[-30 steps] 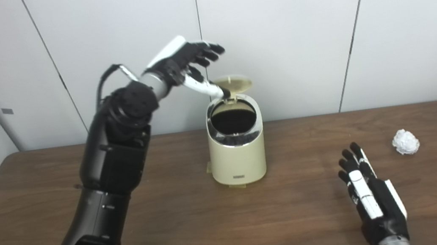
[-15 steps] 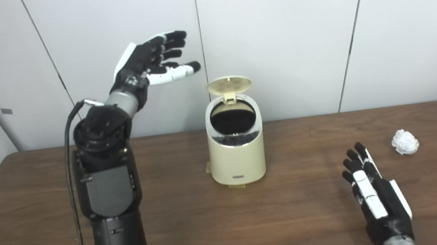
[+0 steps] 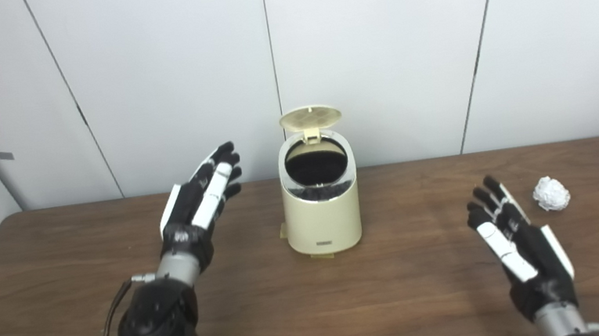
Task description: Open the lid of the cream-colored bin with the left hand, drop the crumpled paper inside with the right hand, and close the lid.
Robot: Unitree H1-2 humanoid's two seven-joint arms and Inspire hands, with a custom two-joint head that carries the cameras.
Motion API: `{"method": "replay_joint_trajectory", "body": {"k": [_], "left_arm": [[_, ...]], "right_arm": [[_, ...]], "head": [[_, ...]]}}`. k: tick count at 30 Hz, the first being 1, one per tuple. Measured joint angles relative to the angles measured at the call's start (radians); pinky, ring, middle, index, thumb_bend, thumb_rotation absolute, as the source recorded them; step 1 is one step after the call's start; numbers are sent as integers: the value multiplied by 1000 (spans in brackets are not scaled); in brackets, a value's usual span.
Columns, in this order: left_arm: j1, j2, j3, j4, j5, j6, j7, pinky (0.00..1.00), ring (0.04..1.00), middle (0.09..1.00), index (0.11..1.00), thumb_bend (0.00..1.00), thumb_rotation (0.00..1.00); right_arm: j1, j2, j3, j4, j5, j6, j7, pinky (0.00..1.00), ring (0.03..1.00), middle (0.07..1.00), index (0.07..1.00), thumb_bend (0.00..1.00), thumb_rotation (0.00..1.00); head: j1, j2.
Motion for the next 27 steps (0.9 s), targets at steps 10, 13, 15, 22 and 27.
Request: {"method": "replay_joint_trajectory", "body": {"k": [10, 13, 15, 22, 27], "left_arm": [[230, 23, -77, -44, -135, -90, 140, 971, 971, 977, 994, 590, 999], [250, 31, -88, -38, -172, -145, 170, 979, 973, 977, 998, 570, 1000], [254, 41, -96, -22, -193, -179, 182, 987, 971, 981, 999, 568, 1000], [275, 83, -116, 13, -267, -212, 210, 999, 976, 982, 996, 535, 1000], [281, 132, -133, 17, -289, -218, 214, 1000, 987, 995, 1000, 551, 976]], "right_arm": [[-51, -138, 1, 67, -192, -23, -19, 777, 869, 893, 883, 825, 202], [-69, -185, 3, 88, -281, -21, -37, 700, 838, 883, 873, 863, 201], [-85, -220, 13, 92, -356, -15, -42, 692, 830, 896, 855, 882, 166], [-138, -357, 54, 122, -552, -5, -35, 738, 830, 843, 822, 912, 151], [-177, -444, 101, 146, -704, 32, 0, 701, 823, 832, 802, 926, 106]], "head": [[-63, 9], [-91, 12], [-107, 12], [-221, 14], [-267, 17]]}}
